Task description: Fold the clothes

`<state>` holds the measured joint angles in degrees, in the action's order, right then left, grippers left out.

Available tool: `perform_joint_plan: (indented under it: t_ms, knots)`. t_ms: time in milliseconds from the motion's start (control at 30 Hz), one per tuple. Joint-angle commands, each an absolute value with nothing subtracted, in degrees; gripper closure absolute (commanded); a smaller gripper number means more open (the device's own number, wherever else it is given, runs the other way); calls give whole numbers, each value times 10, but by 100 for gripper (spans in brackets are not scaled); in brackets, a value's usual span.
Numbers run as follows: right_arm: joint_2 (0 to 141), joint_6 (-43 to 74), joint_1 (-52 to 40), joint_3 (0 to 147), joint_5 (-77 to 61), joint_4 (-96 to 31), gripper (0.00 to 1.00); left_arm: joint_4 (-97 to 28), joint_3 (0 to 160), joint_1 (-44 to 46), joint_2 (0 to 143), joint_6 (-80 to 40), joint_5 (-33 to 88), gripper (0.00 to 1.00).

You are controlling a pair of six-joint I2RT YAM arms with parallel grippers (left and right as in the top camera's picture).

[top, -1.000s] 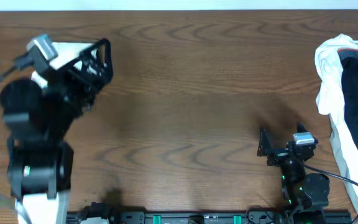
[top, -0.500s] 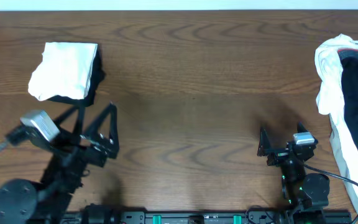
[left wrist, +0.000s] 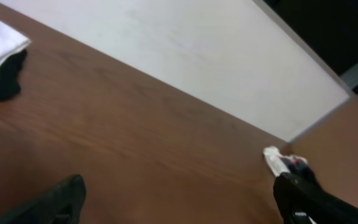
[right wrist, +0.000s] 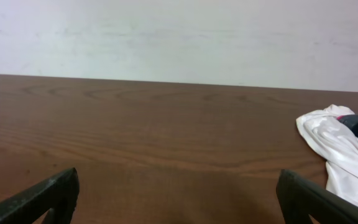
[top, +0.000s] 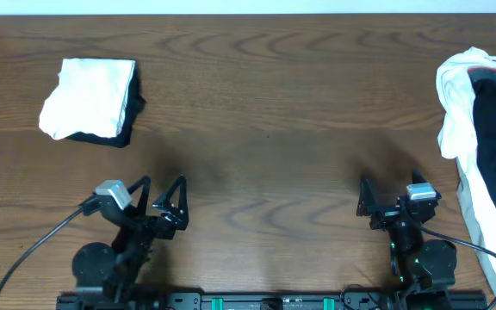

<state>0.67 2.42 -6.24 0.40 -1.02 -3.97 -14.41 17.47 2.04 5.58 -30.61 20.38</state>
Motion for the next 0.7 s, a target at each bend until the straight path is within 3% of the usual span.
perform_joint_plan:
  t_ms: [0,333,667]
  knots:
    - [3,32,-64,3,-4,-42,1,-95,115,23,24,-296,170,2]
    - [3,32,-64,3,-4,-42,1,-10,35,23,1,-293,56,2]
    - [3,32,-64,3,-4,-42,1,-34,2,24,1,-122,42,2]
